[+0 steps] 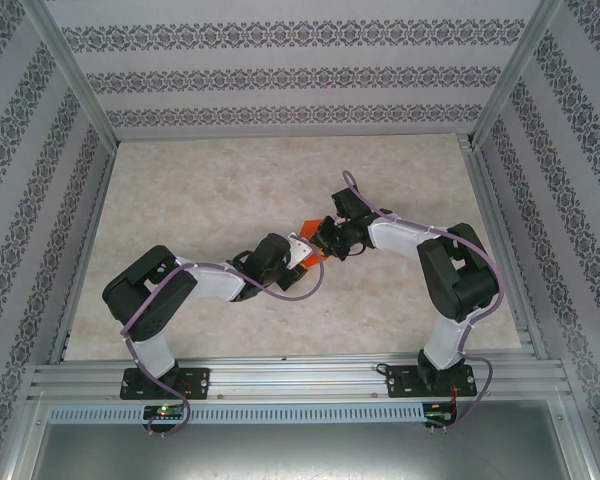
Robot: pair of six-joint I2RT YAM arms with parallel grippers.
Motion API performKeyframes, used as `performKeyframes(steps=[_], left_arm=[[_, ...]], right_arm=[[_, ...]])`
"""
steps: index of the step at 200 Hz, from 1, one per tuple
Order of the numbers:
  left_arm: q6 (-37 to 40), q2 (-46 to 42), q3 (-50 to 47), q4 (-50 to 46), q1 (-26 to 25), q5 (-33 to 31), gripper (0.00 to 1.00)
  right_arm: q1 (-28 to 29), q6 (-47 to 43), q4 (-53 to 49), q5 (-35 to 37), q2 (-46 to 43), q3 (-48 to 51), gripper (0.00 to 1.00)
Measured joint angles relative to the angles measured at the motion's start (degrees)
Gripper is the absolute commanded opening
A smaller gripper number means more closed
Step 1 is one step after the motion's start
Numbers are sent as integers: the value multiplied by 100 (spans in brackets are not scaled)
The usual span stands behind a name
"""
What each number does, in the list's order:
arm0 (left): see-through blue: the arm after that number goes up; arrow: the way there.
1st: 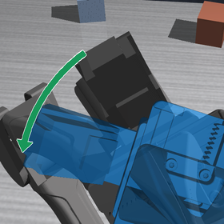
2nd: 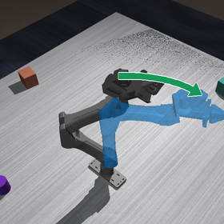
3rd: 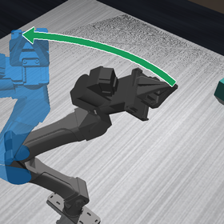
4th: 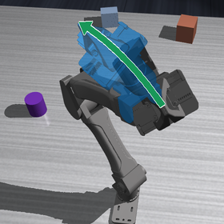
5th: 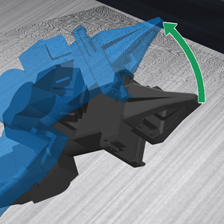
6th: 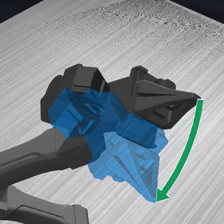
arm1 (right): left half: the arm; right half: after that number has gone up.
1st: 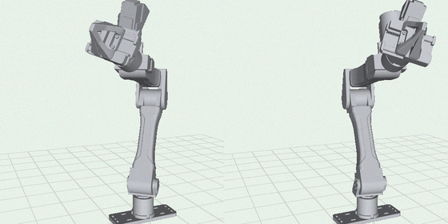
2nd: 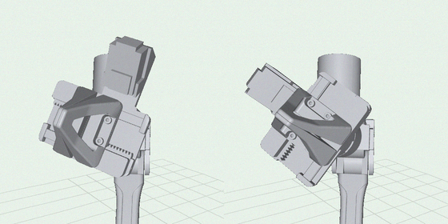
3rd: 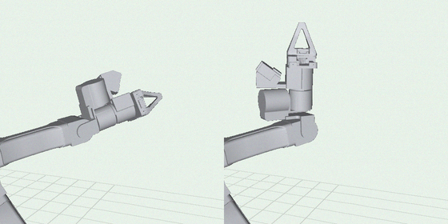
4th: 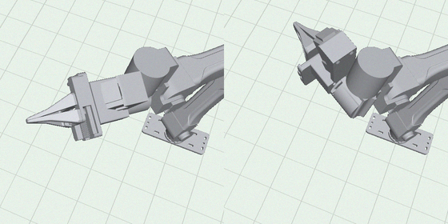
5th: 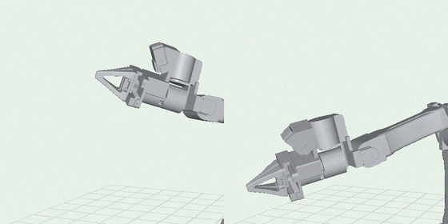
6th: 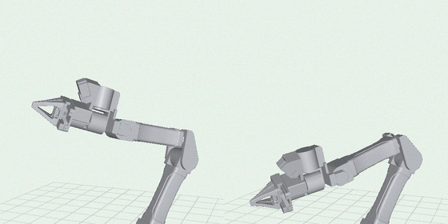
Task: Fold a paper plane with a square sheet of paper (pick it up from the middle)
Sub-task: Fourth fold the wing at the center of the table.
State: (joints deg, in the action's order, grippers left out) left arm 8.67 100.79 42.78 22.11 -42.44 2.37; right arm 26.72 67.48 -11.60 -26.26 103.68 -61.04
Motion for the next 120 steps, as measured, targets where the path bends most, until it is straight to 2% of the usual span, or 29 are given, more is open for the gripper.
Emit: performKeyframes(steps=[46, 73, 102, 120], left_arm=[[15, 0, 0, 26, 0, 48, 25], [13, 0, 0, 26, 0, 66, 19], [-42, 20, 0, 26, 0, 131, 17], [-190, 26, 0, 26, 0, 208, 15]], right_arm=[[0, 11, -76, -22, 11, -11, 17], [-39, 7, -109, -55, 11, -22, 28], [-170, -74, -157, -103, 9, -48, 46], [-295, -245, -197, -109, -26, -48, 51]])
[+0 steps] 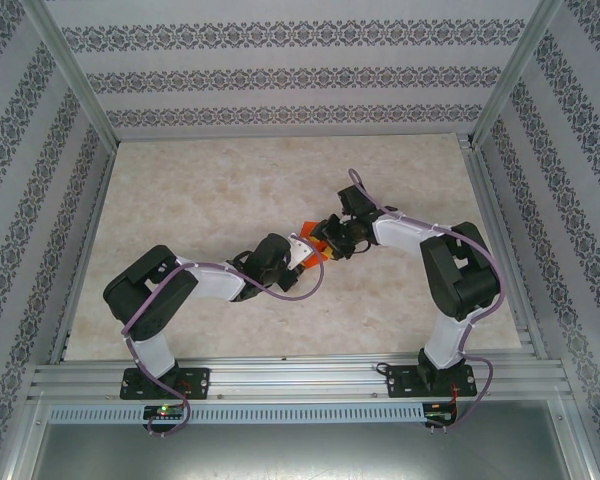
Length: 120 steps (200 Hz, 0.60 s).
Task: Fold a paper plane with a square sheet of paper (pick it up from the middle)
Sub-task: Fourth fold the wing at the center of the table.
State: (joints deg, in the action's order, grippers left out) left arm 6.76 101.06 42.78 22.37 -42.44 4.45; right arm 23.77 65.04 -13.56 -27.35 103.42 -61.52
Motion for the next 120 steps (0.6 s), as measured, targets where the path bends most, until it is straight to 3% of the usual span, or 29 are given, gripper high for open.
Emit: performKeyframes(steps=[70, 120], left_arm=[[-1532, 0, 101, -50, 35, 634, 12], [-2951, 20, 107, 22, 236, 1091, 12]], right_arm=[[-560, -839, 1036, -483, -667, 883, 52], [-588, -1419, 1473, -879, -658, 1263, 48]])
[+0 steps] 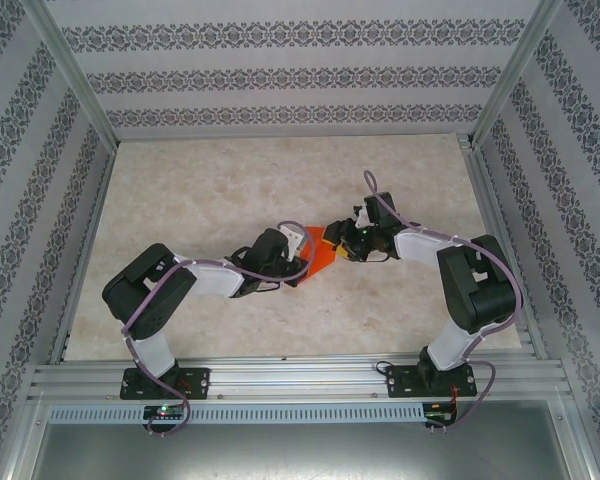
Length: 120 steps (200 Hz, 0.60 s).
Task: Fold a paper plane with a square sheet of paper (pick it up from the middle)
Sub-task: Fourth fold the wing at the center of the table.
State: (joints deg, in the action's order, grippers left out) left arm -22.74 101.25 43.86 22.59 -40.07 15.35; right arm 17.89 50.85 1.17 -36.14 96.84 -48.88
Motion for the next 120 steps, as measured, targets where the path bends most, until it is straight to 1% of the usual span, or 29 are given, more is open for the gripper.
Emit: performKeyframes(steps=[32, 56, 88, 120], left_arm=[[-763, 111, -83, 295, 83, 184, 12], [-1185, 199, -205, 546, 101, 254, 12], [-1558, 232, -297, 715, 138, 267, 12], [-1856, 232, -433, 911, 175, 264, 11]], right_arm=[[96, -278, 157, -142, 190, -50, 44], [225, -422, 120, -190, 422, -208, 41], [291, -527, 74, -195, 601, -380, 38], [302, -638, -55, -179, 710, -483, 38]])
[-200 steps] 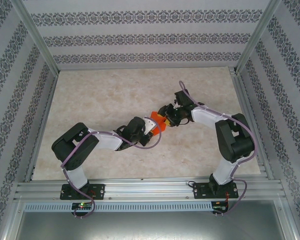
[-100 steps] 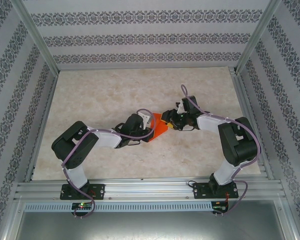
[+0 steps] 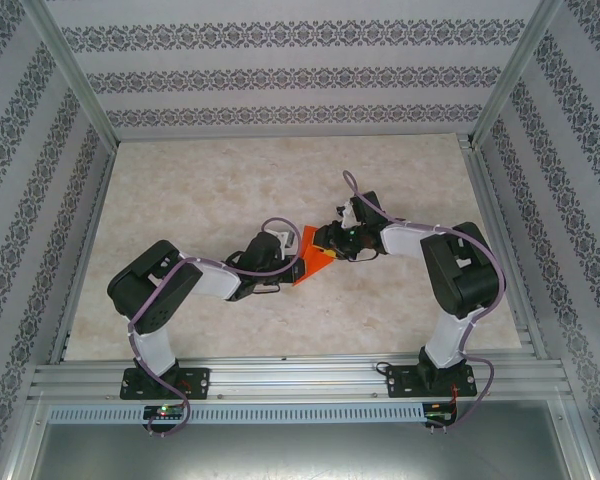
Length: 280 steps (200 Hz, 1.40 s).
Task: Fold a paper plane with a square sheet of paper (pick it up from the middle)
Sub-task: Fourth fold the wing at the center of the table.
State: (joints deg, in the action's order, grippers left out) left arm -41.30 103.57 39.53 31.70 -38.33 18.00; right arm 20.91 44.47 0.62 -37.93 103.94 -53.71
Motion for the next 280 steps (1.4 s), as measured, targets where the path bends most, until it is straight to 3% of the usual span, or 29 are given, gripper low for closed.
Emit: performKeyframes(steps=[98, 157, 236, 280], left_arm=[[-557, 0, -223, 350, 133, 2, 12], [-590, -7, -146, 275, 170, 146, 29], [-435, -409, -37, -481, 459, 278, 42], [-400, -684, 59, -713, 509, 354, 37]], right_arm=[[140, -212, -295, 114, 424, -293, 41], [197, -249, -621, 299, 553, -605, 46], [278, -221, -1119, 623, 662, -929, 46], [299, -92, -1270, 726, 713, -1032, 47]])
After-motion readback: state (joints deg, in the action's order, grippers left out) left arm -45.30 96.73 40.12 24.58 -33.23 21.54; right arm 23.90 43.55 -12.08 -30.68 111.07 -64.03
